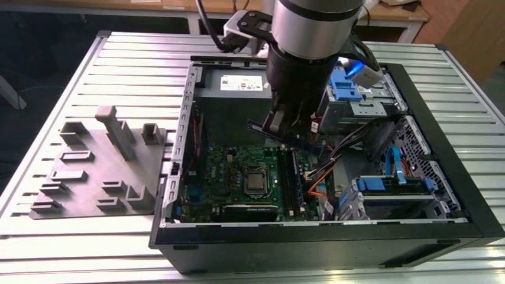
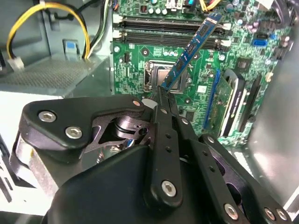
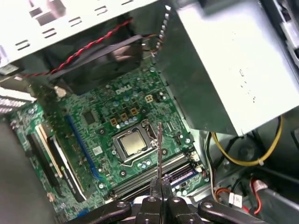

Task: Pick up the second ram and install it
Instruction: 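Insert the second ram into the second slot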

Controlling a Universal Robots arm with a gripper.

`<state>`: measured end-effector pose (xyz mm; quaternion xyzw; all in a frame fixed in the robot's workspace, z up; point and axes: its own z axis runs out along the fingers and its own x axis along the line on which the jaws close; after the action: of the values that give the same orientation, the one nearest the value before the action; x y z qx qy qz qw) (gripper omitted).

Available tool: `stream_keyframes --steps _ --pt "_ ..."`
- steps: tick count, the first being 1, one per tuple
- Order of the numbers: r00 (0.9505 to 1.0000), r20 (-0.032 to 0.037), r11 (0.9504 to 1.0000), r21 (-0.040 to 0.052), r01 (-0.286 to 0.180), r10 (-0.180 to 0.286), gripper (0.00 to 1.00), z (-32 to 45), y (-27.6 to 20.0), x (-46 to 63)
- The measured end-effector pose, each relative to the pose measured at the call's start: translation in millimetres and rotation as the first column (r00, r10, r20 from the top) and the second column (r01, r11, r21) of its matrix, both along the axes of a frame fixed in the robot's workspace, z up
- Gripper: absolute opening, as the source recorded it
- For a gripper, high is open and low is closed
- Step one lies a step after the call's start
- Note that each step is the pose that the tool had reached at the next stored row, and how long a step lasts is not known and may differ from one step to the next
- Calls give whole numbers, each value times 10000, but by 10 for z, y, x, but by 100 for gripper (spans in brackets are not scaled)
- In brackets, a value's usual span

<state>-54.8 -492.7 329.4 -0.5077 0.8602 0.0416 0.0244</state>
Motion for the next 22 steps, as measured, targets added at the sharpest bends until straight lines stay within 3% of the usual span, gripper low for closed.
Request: stream_keyframes --steps 6,12,15,18,19,22 --pt "9940 0 9940 0 1094 -1094 8 -6 0 0" --pt "9762 0 9762 0 2167 -2167 8 -13 0 0" --pt "9630 0 9630 1 2696 -2696 8 -16 0 0" --pt "9466 0 9466 0 3223 -3223 8 -19 0 0" --pt "9345 0 9345 0 3561 -3561 8 -21 0 0" --pt "9135 0 9135 1 4069 -4069 8 -25 0 0"
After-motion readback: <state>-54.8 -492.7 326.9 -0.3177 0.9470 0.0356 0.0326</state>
